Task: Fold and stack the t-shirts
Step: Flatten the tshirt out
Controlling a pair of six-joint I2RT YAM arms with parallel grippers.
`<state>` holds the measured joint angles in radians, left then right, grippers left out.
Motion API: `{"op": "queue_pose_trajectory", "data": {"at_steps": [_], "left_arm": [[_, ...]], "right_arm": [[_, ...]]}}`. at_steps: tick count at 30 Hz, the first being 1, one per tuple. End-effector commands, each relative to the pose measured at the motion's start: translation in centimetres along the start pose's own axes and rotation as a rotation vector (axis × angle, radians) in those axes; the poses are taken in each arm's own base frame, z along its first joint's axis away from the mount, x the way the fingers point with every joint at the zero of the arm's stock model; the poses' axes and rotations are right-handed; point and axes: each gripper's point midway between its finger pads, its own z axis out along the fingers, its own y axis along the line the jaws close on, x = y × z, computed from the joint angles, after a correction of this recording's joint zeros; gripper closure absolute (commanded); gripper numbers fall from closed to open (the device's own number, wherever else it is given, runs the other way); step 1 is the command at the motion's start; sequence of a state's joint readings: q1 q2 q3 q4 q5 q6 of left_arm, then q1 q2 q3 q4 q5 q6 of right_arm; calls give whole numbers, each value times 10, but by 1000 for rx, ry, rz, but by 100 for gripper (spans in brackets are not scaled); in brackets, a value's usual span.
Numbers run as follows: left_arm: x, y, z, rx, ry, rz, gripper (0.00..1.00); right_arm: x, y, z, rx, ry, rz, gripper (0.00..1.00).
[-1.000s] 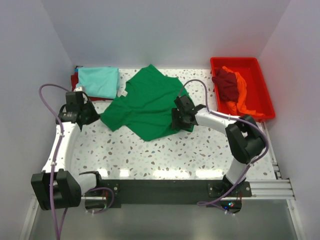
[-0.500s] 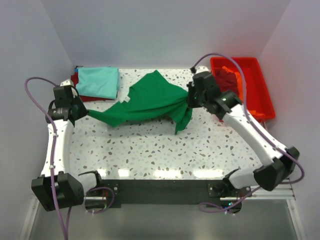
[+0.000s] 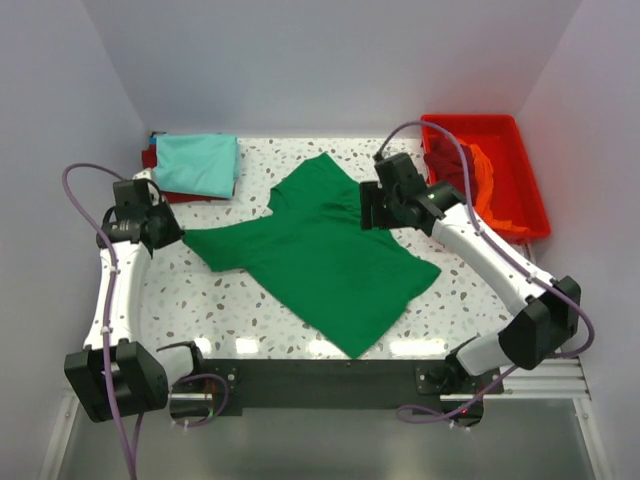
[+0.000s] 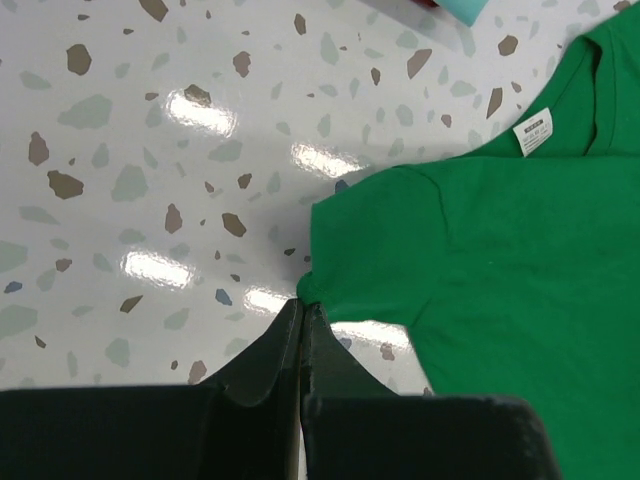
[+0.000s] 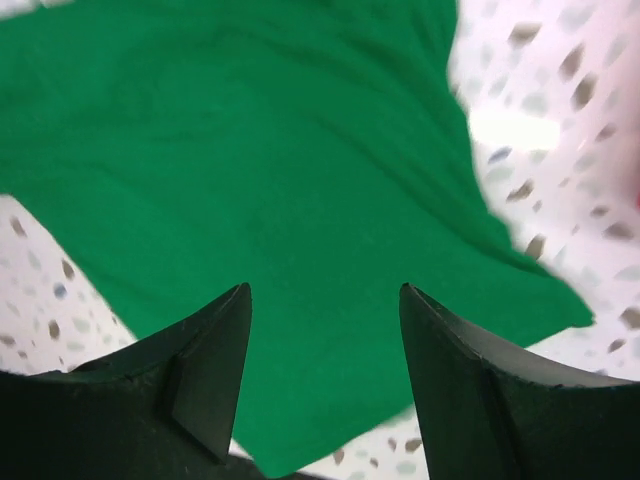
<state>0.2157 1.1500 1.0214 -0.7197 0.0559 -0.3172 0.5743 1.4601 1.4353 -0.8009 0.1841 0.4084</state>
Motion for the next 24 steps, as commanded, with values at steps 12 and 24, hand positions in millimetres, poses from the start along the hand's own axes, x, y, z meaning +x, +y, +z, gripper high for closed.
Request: {"op": "queue_pose_trajectory", "data": {"at_steps": [12, 24], "left_arm": [[13, 5, 14, 14, 20, 41, 100], [19, 5, 20, 23, 52, 55, 100]], "right_arm": [[171, 18, -32, -285, 342, 46, 39], [228, 20, -1, -142, 373, -5, 39]]}}
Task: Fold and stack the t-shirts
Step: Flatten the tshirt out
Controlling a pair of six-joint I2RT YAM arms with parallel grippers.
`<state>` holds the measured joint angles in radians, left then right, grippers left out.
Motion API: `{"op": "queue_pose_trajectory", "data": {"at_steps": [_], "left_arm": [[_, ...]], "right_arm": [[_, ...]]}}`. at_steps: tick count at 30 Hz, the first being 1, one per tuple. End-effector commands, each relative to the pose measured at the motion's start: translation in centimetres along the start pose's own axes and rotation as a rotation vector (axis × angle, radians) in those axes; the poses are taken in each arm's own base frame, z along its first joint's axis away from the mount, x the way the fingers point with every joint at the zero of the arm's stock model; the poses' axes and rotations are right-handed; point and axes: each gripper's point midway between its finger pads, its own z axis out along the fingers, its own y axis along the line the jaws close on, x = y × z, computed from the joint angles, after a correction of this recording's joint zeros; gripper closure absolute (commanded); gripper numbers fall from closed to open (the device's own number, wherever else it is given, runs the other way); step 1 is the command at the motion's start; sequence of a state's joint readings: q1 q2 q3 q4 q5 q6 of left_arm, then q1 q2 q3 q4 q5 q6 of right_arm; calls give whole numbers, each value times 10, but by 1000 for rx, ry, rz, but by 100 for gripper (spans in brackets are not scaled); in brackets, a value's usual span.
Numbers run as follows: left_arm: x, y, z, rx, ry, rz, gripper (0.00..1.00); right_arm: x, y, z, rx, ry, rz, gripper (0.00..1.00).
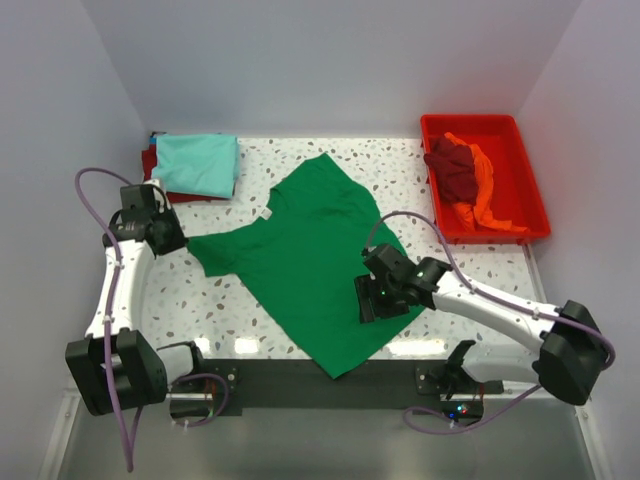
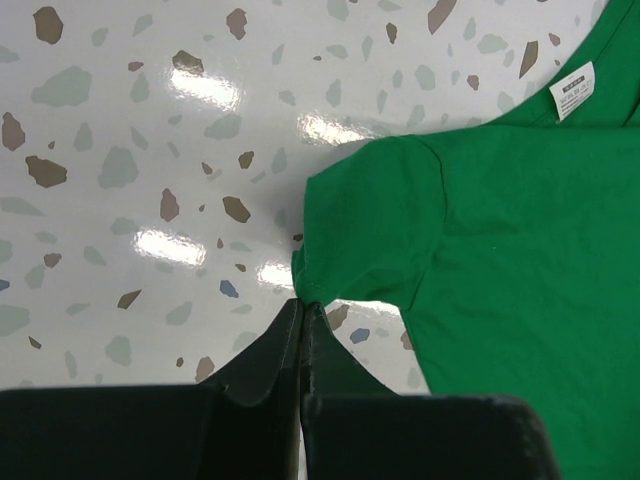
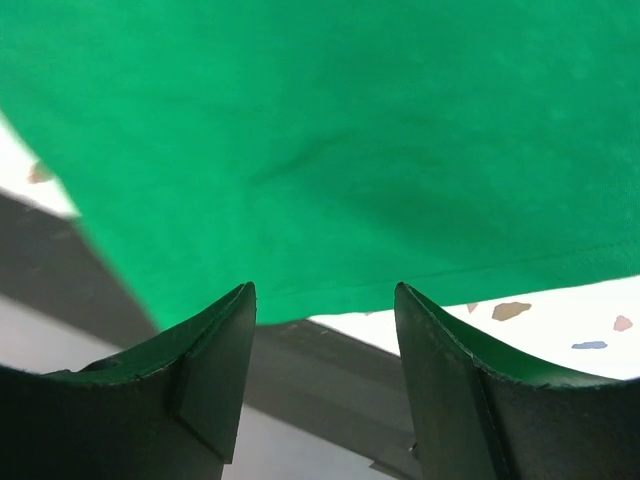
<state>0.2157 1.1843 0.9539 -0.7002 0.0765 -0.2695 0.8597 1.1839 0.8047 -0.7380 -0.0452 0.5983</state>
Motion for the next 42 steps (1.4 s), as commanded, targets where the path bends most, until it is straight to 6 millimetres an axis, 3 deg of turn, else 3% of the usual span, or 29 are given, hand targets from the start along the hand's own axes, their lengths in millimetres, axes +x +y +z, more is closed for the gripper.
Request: {"op": "queue_pose_trajectory", "data": {"at_steps": [1, 6, 13, 19, 22, 23, 25, 26, 28, 29, 31, 32, 34, 35, 37, 40, 41, 42], "left_arm": [[-9, -2, -1, 22, -36, 16, 100], [-8, -3, -3, 25, -43, 11, 100], [-7, 0, -7, 15, -55, 15, 100], [-8, 4, -13, -6, -73, 23, 100], [-6, 3, -15, -1, -78, 20, 100], [-6, 1, -16, 9, -79, 19, 100], [-5, -3, -17, 30, -81, 14, 100], [-3, -7, -18, 54, -77, 12, 100], [0, -9, -18, 71, -69, 5, 100], [1, -12, -19, 85, -64, -2, 100], [4, -15, -19, 105, -65, -8, 100], [5, -19, -20, 126, -70, -15, 100], [9, -21, -20, 142, -61, -20, 100], [11, -22, -19, 150, -56, -21, 100], [11, -24, -21, 160, -57, -16, 100], [10, -26, -21, 170, -61, -13, 100], [10, -26, -21, 172, -61, -12, 100], [10, -26, -20, 172, -56, -12, 100]], "right_arm": [[-8, -11, 22, 69, -52, 83, 39], [-15, -17, 42, 117, -65, 112, 38], [-22, -48, 64, 298, -38, 106, 36], [-38, -71, 79, 353, -17, 139, 36], [-59, -86, 86, 377, -12, 144, 36], [-78, -88, 84, 373, -38, 158, 36], [-93, -96, 92, 403, -22, 126, 36], [-119, -94, 88, 402, -56, 125, 36], [-135, -101, 97, 447, -37, 103, 36], [-160, -97, 93, 445, -67, 91, 36], [-176, -99, 102, 462, -58, 86, 36], [-199, -95, 96, 453, -91, 91, 36], [-209, -94, 99, 456, -79, 93, 36], [-226, -86, 91, 437, -116, 90, 35], [-239, -75, 80, 394, -152, 81, 35], [-249, -62, 55, 348, -209, 74, 34], [-251, -55, 33, 322, -250, 75, 34], [-249, -51, 23, 310, -263, 74, 34]]}}
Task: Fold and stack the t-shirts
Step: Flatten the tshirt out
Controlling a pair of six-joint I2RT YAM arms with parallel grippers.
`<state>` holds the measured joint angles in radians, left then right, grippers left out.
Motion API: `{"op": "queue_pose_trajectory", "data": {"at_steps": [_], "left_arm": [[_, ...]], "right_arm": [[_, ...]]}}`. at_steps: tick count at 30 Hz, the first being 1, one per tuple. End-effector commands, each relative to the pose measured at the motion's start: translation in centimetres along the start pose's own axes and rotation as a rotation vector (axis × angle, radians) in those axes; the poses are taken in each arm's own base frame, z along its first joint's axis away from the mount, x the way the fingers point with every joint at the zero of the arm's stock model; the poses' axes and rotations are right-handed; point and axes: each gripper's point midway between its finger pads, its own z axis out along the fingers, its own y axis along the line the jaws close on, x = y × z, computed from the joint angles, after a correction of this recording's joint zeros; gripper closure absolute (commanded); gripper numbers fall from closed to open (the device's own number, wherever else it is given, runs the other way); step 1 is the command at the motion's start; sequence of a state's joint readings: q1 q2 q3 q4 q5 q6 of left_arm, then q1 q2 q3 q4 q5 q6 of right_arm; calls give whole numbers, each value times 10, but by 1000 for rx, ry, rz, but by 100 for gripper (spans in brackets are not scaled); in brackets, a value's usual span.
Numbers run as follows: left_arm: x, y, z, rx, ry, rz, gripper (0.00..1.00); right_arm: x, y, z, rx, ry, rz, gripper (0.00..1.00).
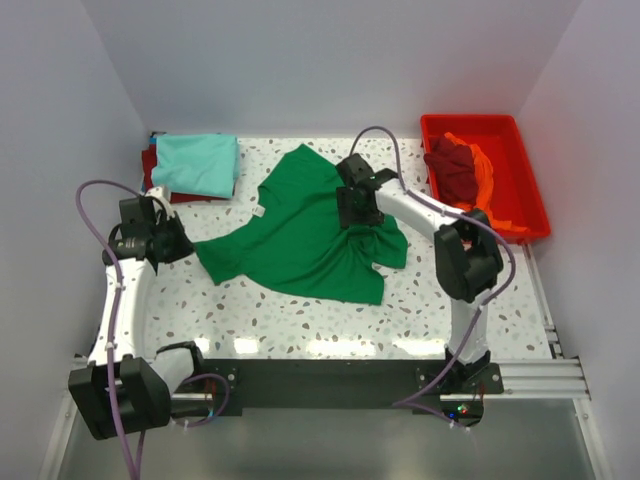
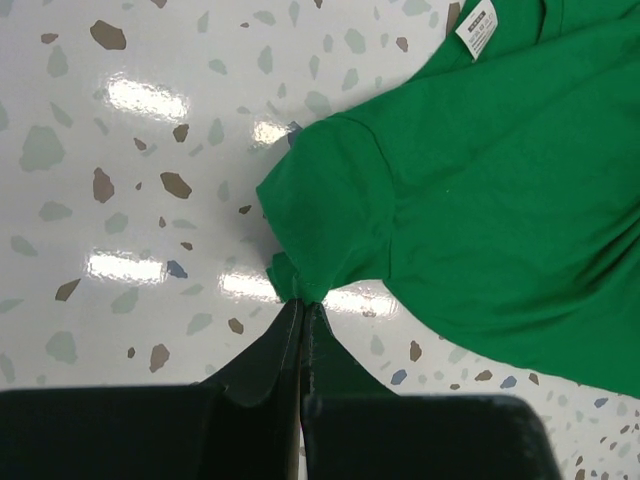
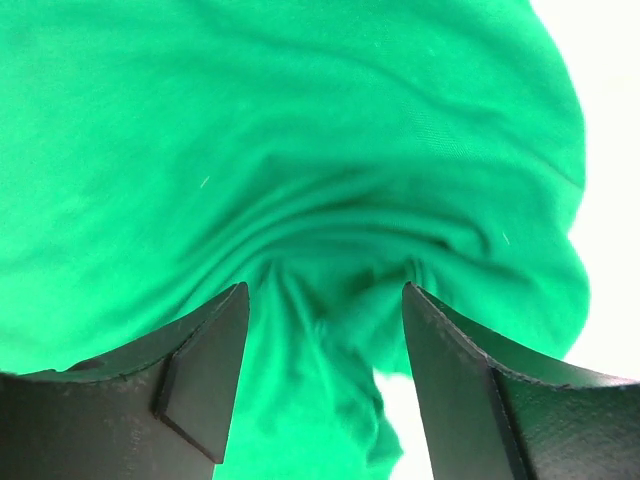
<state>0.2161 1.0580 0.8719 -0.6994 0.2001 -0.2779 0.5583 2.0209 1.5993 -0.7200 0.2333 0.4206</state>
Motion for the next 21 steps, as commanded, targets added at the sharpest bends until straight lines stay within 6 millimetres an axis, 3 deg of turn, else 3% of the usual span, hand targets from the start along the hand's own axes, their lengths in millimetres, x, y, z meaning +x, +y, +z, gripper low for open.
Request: {"op": "queue_pose_trajectory", "data": {"at_steps": [1, 3, 4, 5, 6, 7, 9, 10, 14, 21], "left_arm": [[-9, -8, -3, 43, -39, -9, 100], [-8, -8, -3, 43, -35, -16, 100], [-8, -8, -3, 43, -33, -18, 100], [-7, -8, -3, 42, -33, -21, 100], [-6, -8, -2, 42, -28, -25, 100], [-6, -7, -1, 39, -29, -31, 100], [-5, -6, 0, 37, -30, -36, 100], [-5, -6, 1, 37, -26, -41, 100], [-6, -6, 5, 39, -18, -41, 100], [-6, -5, 10, 35, -9, -36, 100]], "right_arm": [[-20, -1, -75, -77, -117, 3, 33], [-7, -7, -101, -101, -139, 12, 32], [4, -5, -107, -114, -128, 13, 32], [28, -9, -101, -108, -81, 5, 32], [38, -10, -111, -132, -80, 15, 32], [68, -13, -100, -120, -12, 21, 33], [92, -15, -98, -146, 25, 51, 35], [114, -20, -87, -134, 68, 79, 35], [143, -23, -81, -148, 109, 140, 39], [170, -19, -72, -192, 159, 196, 46]]}}
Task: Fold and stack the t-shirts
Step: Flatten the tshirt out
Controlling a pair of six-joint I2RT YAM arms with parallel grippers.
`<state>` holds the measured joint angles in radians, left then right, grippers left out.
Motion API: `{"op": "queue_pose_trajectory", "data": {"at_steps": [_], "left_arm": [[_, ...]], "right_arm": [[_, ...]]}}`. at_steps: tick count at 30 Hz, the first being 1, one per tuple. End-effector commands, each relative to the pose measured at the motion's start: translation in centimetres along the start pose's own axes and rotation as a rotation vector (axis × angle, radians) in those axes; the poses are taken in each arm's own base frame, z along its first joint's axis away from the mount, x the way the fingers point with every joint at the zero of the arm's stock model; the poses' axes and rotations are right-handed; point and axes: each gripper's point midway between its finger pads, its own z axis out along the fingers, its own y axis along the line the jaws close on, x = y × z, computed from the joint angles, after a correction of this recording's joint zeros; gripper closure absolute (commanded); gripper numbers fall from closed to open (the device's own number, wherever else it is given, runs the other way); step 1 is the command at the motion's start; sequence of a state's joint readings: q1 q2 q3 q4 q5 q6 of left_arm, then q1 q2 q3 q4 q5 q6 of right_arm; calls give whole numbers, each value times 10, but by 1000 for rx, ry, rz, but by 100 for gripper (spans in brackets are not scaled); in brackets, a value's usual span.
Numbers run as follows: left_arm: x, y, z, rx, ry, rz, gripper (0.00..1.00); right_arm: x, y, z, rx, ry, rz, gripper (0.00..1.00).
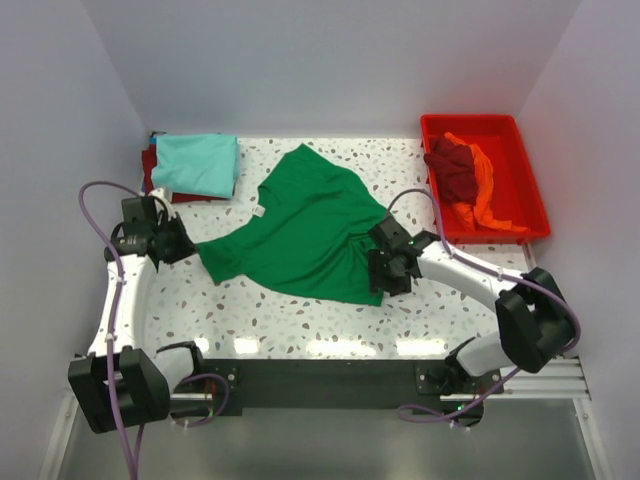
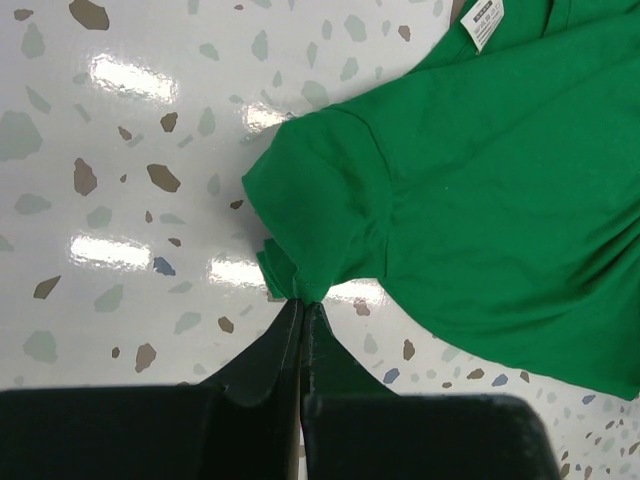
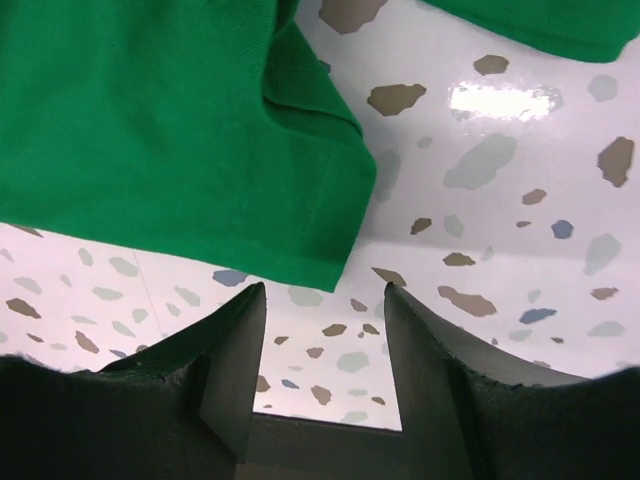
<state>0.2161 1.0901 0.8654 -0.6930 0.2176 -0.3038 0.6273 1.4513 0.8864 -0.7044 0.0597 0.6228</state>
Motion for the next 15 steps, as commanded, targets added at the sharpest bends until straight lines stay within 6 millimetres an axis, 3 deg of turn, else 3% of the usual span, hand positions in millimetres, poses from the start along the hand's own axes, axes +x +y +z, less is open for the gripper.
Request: {"op": "queue_pose_trajectory", "data": {"at_steps": [1, 15], "left_arm": [[-12, -4, 3, 28, -44, -4, 100], [-9, -2, 5, 21, -36, -5, 100]], "right_arm": [[0, 15, 2, -95, -32, 70, 46], [17, 15, 31, -82, 35, 56, 54]]}}
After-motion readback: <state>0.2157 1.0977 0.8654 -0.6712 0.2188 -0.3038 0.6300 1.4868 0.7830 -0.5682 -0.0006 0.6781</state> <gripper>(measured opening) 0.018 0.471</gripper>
